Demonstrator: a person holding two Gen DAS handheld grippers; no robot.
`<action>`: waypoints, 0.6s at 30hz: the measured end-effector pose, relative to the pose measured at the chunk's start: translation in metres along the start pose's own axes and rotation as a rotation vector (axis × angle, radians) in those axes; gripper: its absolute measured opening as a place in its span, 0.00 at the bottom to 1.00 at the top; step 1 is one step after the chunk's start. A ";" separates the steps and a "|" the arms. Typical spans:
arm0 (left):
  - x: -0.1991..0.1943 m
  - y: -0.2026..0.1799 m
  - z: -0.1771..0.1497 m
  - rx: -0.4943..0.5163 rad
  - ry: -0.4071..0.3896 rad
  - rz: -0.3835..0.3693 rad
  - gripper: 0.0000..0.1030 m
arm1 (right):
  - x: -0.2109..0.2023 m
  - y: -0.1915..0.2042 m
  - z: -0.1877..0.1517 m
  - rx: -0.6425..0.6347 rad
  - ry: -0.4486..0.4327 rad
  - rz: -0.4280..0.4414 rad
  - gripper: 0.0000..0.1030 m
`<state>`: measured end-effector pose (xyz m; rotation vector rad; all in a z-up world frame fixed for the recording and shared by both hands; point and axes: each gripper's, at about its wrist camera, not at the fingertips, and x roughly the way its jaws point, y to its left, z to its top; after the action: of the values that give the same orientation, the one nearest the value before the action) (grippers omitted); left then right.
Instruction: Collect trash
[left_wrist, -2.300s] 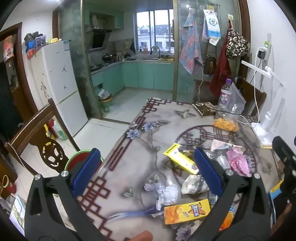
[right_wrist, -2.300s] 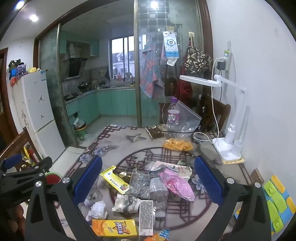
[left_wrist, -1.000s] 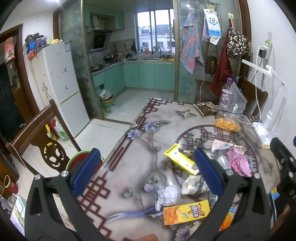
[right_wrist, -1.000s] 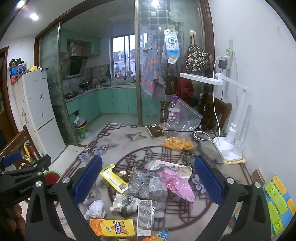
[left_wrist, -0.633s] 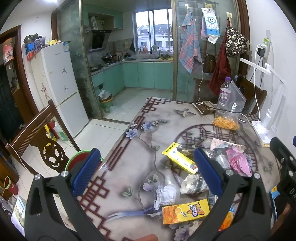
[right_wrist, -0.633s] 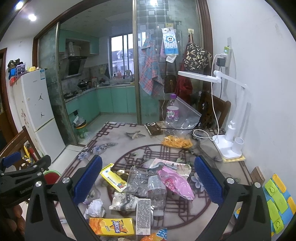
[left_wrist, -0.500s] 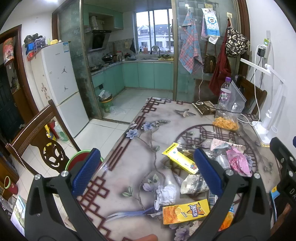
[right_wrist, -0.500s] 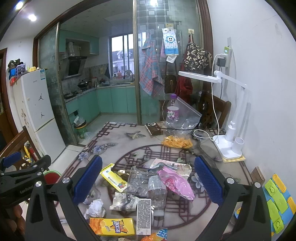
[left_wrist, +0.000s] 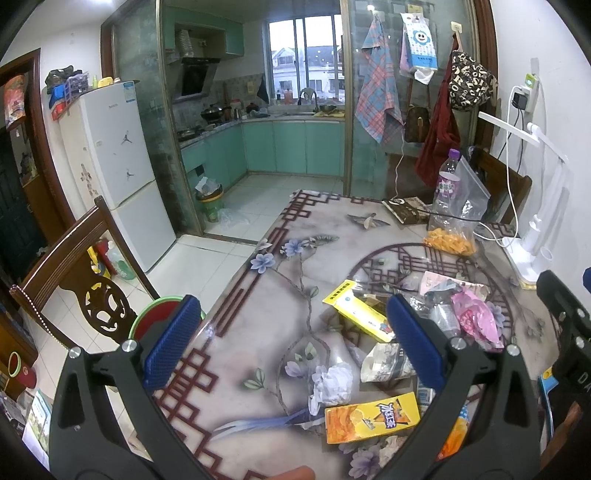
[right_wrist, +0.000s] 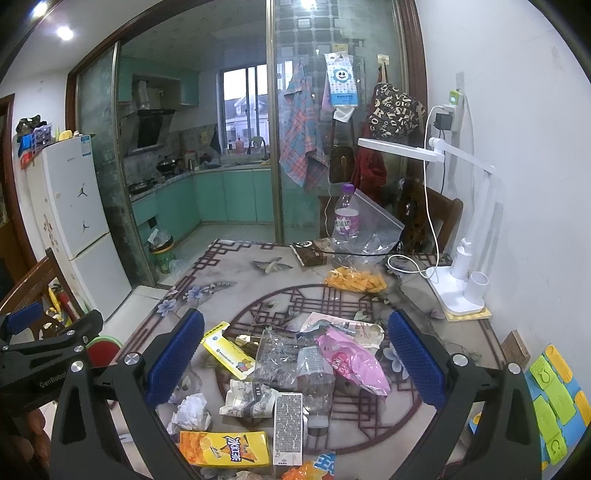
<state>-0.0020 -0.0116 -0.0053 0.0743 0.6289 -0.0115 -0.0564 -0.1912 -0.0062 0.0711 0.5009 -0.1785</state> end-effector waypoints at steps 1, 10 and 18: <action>0.000 0.000 0.000 0.001 0.001 -0.001 0.96 | 0.000 0.000 0.000 -0.004 0.003 0.000 0.93; 0.000 -0.002 0.000 0.004 -0.001 0.001 0.96 | 0.004 0.001 -0.001 -0.012 0.021 0.011 0.93; 0.001 -0.006 0.002 0.009 0.004 -0.006 0.96 | 0.005 0.003 -0.003 -0.013 0.022 0.010 0.93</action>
<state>-0.0006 -0.0177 -0.0047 0.0806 0.6335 -0.0202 -0.0530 -0.1889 -0.0111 0.0630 0.5235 -0.1653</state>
